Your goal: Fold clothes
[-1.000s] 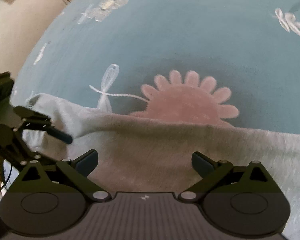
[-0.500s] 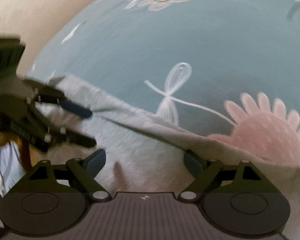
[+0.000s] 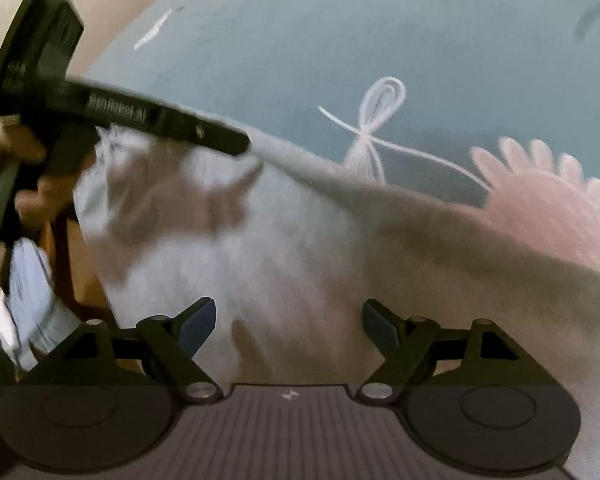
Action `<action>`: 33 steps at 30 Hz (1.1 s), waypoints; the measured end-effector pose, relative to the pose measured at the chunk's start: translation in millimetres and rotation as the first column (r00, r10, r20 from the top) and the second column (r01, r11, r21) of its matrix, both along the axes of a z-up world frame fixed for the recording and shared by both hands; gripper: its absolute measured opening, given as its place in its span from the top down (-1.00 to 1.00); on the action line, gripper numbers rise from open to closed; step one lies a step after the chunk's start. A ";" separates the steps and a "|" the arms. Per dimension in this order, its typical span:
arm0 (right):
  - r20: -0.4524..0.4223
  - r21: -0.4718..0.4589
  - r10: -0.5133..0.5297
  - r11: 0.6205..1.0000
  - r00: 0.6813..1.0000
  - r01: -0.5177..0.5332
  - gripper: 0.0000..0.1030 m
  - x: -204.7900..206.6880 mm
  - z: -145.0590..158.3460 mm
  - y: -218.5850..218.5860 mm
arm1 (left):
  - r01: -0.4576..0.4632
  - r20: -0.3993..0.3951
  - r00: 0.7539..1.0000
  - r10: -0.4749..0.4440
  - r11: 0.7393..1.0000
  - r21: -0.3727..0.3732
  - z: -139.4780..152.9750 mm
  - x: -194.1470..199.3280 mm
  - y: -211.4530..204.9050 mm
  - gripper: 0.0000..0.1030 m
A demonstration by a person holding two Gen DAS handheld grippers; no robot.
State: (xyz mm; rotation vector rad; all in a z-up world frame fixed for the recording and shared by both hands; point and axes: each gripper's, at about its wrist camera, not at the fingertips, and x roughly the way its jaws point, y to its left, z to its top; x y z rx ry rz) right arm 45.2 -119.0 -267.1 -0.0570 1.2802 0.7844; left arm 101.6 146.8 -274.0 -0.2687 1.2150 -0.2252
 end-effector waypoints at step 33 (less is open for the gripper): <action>-0.155 -0.054 -0.508 0.861 0.847 0.507 -0.07 94.0 -15.5 -269.3 | 0.433 0.126 0.899 -0.418 0.891 -0.133 34.4 38.5 -119.7 -0.46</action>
